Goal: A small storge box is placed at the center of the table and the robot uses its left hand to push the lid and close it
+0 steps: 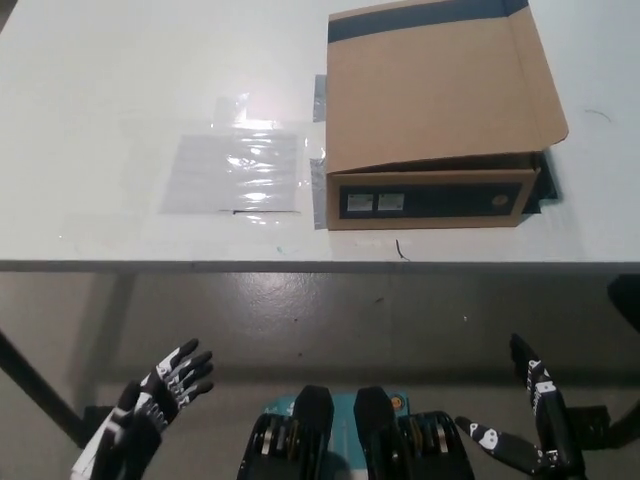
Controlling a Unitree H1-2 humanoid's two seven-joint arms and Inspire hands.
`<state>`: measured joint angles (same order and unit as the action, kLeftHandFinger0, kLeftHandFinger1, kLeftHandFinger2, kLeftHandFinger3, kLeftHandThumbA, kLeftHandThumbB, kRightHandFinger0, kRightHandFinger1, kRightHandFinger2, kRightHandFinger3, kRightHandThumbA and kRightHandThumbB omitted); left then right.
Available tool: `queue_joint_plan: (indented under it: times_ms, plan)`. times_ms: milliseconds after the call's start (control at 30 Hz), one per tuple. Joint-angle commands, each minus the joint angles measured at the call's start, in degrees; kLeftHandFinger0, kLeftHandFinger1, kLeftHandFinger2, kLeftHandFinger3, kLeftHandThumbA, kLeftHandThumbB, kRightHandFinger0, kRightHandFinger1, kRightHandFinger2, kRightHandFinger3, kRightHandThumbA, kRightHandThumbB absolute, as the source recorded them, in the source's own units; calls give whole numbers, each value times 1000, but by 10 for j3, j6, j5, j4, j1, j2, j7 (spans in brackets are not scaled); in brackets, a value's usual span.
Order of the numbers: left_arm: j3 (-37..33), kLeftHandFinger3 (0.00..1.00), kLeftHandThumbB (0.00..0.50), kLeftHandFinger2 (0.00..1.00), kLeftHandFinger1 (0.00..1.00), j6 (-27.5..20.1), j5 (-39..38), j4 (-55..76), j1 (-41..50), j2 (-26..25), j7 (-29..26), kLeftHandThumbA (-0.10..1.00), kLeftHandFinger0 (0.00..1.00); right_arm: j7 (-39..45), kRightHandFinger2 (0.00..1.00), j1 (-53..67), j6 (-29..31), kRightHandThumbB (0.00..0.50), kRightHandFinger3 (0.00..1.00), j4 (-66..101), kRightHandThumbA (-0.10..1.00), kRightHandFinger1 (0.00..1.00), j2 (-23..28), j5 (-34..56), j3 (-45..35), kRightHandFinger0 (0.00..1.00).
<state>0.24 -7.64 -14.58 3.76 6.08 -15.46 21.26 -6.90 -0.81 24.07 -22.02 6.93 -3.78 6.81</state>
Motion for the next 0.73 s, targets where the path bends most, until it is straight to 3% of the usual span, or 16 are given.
queue_joint_plan:
  times_ms: [0,100,367,400,700]
  plan:
    - [3,1000,240,1000,1000,-79,90,-45,-21,-4,-36,1000,1000,10,1000,-10,29,341,1000,8,1000,1000,7,5,-2,1000]
    - [8,1000,186,1000,1000,-92,100,-54,-20,-6,-42,1000,1000,9,1000,-12,29,344,1000,8,1000,1000,5,2,0,1000]
    - [18,1000,156,1000,1000,-82,119,-67,-18,-2,-63,1000,1000,14,1000,-11,29,355,1000,9,1000,1000,3,3,1,1000]
    - [20,1000,126,1000,1000,-82,116,-63,-14,-5,-63,1000,1000,16,1000,-12,29,355,1000,8,1000,1000,0,4,3,1000]
    - [22,1000,151,1000,1000,-75,128,-68,-12,-4,-68,1000,1000,24,1000,-16,29,368,1000,5,1000,1000,-4,7,2,1000]
